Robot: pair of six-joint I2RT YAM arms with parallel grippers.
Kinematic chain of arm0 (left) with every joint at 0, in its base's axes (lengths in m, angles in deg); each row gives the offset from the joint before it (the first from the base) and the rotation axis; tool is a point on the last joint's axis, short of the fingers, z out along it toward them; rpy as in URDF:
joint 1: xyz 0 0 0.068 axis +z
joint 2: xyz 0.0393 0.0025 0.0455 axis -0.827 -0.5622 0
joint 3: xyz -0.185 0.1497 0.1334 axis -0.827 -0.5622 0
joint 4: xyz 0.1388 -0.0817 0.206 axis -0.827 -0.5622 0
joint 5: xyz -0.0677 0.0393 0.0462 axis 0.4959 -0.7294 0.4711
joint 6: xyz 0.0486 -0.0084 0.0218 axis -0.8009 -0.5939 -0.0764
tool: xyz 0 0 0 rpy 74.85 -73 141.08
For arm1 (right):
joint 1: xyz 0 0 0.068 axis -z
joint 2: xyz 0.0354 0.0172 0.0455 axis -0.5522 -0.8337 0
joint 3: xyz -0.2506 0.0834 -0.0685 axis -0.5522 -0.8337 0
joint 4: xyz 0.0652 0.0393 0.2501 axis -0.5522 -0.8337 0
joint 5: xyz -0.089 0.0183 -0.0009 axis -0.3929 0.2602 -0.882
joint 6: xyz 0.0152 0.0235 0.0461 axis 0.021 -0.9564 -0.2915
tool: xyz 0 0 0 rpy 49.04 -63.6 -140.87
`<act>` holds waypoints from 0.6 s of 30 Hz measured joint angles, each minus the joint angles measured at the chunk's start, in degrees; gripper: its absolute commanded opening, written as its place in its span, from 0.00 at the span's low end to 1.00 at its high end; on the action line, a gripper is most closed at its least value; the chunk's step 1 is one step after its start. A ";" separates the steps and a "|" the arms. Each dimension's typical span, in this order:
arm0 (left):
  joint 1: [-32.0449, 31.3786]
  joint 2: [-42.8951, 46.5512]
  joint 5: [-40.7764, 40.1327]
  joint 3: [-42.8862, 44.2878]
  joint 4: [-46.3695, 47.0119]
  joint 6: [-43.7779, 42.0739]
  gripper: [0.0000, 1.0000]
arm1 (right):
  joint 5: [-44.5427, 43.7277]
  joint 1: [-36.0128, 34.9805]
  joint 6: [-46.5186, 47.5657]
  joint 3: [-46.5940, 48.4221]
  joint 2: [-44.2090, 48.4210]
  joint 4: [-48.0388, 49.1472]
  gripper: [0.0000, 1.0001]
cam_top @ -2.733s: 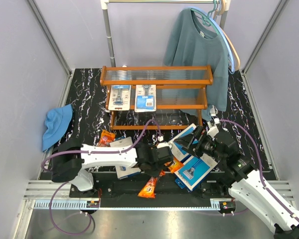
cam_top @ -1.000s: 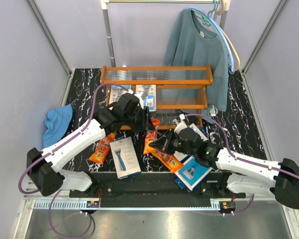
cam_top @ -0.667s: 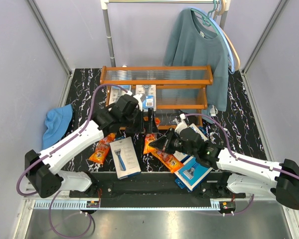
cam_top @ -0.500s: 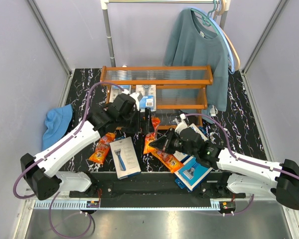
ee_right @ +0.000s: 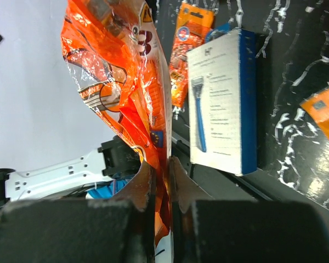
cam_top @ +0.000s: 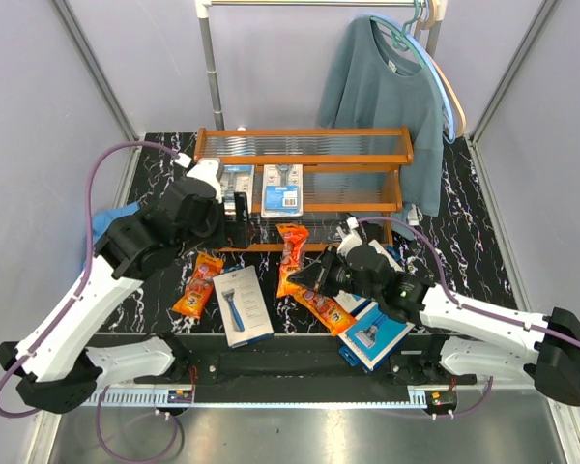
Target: Place and organize the shaving razors onto the shelf
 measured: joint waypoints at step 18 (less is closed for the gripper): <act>0.00 8.17 -8.44 -6.97 -7.50 -0.24 0.99 | 2.08 0.42 9.57 28.37 -11.39 -12.83 0.00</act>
